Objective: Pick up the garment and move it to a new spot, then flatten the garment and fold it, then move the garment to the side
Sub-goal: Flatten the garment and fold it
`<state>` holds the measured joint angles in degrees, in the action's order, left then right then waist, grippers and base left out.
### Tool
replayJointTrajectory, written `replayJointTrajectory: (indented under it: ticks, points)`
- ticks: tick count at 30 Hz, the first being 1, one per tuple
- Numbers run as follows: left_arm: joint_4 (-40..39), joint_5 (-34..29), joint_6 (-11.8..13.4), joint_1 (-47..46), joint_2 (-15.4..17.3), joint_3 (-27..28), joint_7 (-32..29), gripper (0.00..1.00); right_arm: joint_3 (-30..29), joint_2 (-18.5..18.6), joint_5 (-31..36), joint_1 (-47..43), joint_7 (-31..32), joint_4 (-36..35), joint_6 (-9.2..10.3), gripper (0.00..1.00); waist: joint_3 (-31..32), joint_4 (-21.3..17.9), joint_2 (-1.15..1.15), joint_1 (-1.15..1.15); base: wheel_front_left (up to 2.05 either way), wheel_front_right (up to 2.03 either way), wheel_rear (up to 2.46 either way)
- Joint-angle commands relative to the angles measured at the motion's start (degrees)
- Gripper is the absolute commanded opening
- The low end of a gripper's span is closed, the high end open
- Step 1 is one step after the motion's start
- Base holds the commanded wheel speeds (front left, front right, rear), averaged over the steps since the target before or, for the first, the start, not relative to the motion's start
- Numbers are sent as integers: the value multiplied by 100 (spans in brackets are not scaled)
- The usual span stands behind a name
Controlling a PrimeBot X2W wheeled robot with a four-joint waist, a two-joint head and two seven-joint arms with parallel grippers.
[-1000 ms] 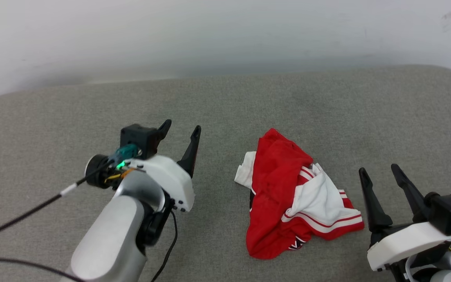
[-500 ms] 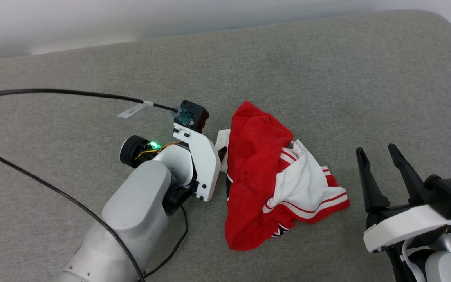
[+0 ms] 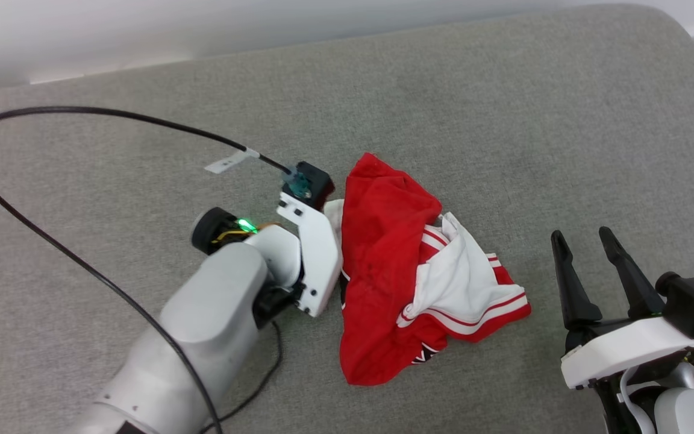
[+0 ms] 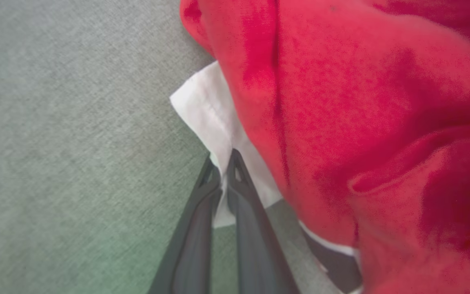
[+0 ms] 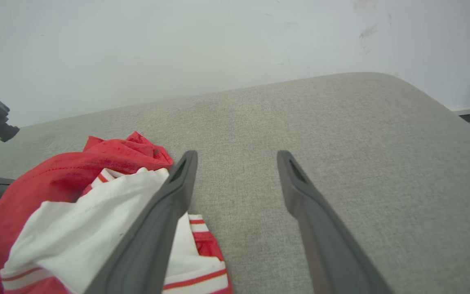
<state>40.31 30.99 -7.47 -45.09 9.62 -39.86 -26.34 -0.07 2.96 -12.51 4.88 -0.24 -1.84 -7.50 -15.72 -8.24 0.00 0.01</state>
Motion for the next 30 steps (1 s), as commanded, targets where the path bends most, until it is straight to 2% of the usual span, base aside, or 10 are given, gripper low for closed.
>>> replayJointTrajectory:
  ticks: [1, 6, 13, 14, 17, 21, 22, 23, 25, 30]
  points:
    - [-60, -46, 43, -85, 162, 76, 182, 0, -29, -12, -37, 47, -23, 20, 2, 100, 79, 60, 0, -1, 0, 0, 0]
    - [-659, -75, 316, 121, 564, 351, 773, 0, -119, -13, -92, -121, -16, 62, 2, 100, 291, 229, 0, -1, 0, 0, 0]
    - [-1972, 60, 826, 942, 1253, 755, 893, 0, -213, -11, -136, -284, 13, 22, 2, 100, 450, 476, 0, -1, 0, 0, 0]
    - [-2462, 140, 1088, 1394, 1484, 918, 857, 0, -221, -11, -135, -290, 29, -5, 2, 100, 461, 530, 0, -1, 0, 0, 0]
    - [-3151, 335, 1518, 2204, 1755, 1189, 837, 0, -251, -11, -138, -327, 49, -41, 2, 100, 461, 601, 0, -1, 0, 0, 0]
    - [-3678, 678, 2003, 3350, 1885, 1520, 953, 0, -304, -12, -141, -380, 55, -110, 2, 100, 444, 702, 0, -1, 0, 0, 0]
    - [-3678, 678, 2003, 3350, 1885, 1520, 953, 0, -304, -12, -141, -380, 55, -110, 2, 100, 444, 702, 0, -1, 0, 0, 0]
    - [-3799, 852, 2202, 3850, 1874, 1656, 1031, 0, -314, -11, -128, -384, 75, -131, 2, 100, 452, 744, 0, -1, 0, 0, 0]
    - [-3845, 987, 2337, 4255, 1818, 1758, 1116, 0, -323, -11, -98, -370, 89, -158, 2, 100, 470, 782, 0, -1, 0, 0, 0]
    - [-3785, 1232, 2400, 4769, 1686, 1794, 1196, 0, -347, -11, -40, -341, 113, -221, 2, 100, 531, 830, 0, -1, 0, 0, 0]
